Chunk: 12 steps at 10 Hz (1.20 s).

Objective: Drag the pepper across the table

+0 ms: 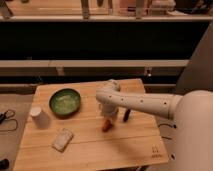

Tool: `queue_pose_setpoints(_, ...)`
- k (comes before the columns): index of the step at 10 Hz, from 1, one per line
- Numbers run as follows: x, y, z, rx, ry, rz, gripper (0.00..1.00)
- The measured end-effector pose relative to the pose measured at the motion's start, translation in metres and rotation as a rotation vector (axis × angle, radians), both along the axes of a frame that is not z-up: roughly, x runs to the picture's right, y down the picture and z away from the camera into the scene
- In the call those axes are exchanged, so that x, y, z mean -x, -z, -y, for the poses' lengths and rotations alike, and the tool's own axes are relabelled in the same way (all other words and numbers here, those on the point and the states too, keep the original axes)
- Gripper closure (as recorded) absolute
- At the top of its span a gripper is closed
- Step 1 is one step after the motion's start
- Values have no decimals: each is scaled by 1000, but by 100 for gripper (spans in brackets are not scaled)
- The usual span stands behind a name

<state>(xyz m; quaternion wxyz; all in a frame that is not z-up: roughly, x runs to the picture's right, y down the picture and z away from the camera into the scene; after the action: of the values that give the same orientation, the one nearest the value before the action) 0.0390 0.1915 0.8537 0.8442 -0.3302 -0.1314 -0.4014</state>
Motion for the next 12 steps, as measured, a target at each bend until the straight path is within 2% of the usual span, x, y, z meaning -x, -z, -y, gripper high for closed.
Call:
queue_pose_setpoints(3,0,0,0,3,8,-4,100)
queue_pose_setpoints(4,3,-3,-2,9,28,-11,100)
queue_pose_setpoints(12,14,0,-3,16,46,-12,100)
